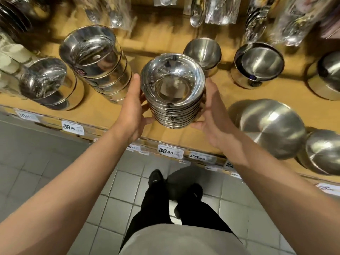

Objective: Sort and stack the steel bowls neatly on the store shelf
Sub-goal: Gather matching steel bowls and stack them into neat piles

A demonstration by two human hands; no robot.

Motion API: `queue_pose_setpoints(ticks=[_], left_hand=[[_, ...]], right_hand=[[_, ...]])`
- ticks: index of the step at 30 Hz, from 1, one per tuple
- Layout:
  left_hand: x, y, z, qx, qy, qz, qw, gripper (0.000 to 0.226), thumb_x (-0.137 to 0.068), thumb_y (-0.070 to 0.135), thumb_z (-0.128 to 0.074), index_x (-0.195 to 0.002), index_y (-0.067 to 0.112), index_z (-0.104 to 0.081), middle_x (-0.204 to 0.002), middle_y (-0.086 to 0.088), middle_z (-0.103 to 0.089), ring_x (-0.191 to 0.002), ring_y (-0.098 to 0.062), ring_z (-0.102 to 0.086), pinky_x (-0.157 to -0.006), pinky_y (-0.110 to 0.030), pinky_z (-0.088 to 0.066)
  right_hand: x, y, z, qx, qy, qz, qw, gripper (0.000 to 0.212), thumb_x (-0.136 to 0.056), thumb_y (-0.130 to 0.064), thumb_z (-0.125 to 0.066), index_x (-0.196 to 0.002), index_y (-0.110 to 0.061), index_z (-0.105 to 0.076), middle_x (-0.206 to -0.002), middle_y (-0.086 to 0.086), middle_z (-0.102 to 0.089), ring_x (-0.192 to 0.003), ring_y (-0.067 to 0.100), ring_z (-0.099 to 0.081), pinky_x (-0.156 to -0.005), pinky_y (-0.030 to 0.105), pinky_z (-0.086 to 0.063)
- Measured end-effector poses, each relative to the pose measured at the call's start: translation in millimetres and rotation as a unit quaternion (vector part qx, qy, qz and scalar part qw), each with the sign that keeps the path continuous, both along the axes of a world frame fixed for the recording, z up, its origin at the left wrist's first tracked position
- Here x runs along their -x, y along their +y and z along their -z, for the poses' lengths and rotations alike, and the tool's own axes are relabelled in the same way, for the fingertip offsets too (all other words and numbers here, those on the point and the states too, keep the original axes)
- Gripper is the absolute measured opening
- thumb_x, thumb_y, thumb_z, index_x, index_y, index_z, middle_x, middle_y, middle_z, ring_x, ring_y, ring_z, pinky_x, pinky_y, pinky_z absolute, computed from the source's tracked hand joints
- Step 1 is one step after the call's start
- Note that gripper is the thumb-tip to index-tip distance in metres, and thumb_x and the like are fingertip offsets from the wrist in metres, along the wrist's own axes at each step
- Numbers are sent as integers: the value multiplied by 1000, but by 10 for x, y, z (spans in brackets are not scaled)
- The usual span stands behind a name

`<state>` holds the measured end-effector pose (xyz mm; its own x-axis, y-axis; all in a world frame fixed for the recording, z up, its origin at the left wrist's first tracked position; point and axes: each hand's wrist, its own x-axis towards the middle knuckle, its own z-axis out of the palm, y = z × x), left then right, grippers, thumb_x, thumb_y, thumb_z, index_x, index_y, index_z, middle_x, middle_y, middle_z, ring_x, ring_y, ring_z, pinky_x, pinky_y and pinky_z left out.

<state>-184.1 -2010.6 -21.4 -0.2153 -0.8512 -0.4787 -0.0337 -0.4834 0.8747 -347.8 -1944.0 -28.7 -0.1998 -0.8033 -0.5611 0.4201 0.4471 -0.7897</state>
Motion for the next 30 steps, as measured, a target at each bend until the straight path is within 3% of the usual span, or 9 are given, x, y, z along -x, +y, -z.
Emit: queue_pose_setpoints(ticks=[5,8,11,14,17,22,24,27,30], left_hand=[[-36,-136,3,2,-24,25,999,58,-101,68,-25,-136,36,-58,-134,3,-65,-124,-23,-60,-97,-61,-51],[-68,-188,1,1,-24,44,999,60,-99,70,-25,-134,37,-61,-133,2,-66,-124,-23,-60,-97,-60,-51],[-78,-180,-32,-4,-13,44,999,56,-99,69,-28,-129,39,-64,-128,7,-69,-123,-19,-61,-95,-56,-53],[-112,-105,-61,16,-34,9,999,52,-102,61,-32,-129,31,-65,-125,6,-70,-122,-15,-60,-92,-45,-52],[-191,71,-130,157,-189,-6,969,38,-101,44,-38,-118,24,-66,-124,4,-65,-119,-16,-57,-104,-49,-47],[-42,450,-369,328,-237,-8,914,31,-94,37,-46,-107,14,-62,-113,-2,-58,-109,-14,-46,-85,-10,-31],[83,517,-421,359,-273,0,893,31,-96,32,-51,-114,9,-59,-121,-4,-50,-116,-14,-39,-92,-17,-26],[208,457,-404,279,-300,3,912,37,-96,26,-59,-126,5,-53,-136,-10,-37,-131,-24,-33,-108,-30,-27],[270,374,-342,249,-342,-15,906,40,-91,21,-60,-123,-2,-56,-137,-22,-45,-130,-27,-34,-110,-37,-32]], right_hand=[[-150,-4,11,-8,-41,74,996,24,-99,-60,-43,-100,-42,-58,-83,-29,-67,-76,-7,-63,-74,25,-51],[-230,-8,-2,12,-1,82,997,21,-99,-62,-41,-92,-50,-57,-67,-41,-62,-64,-18,-62,-70,24,-50],[-225,22,-37,11,3,77,997,21,-99,-64,-38,-94,-55,-57,-84,-38,-62,-84,-12,-60,-74,27,-51],[-127,108,-134,-2,34,78,996,19,-104,-49,-41,-102,-41,-58,-103,-20,-62,-92,-3,-64,-77,31,-57],[32,314,-252,-14,100,112,989,16,-104,-23,-49,-93,-30,-59,-106,-4,-64,-100,6,-68,-85,31,-60],[428,720,-436,5,208,189,960,17,-89,-39,-57,-90,-31,-71,-99,-1,-75,-99,18,-71,-76,29,-58],[591,879,-496,9,224,198,954,17,-92,-36,-57,-97,-30,-71,-98,-3,-76,-99,18,-71,-81,31,-59],[847,1063,-509,-8,231,203,951,17,-99,-30,-53,-104,-25,-68,-107,3,-73,-103,21,-69,-96,45,-56],[1093,1193,-476,-8,226,202,953,16,-100,-26,-53,-99,-25,-69,-102,2,-75,-100,21,-70,-96,45,-56]])
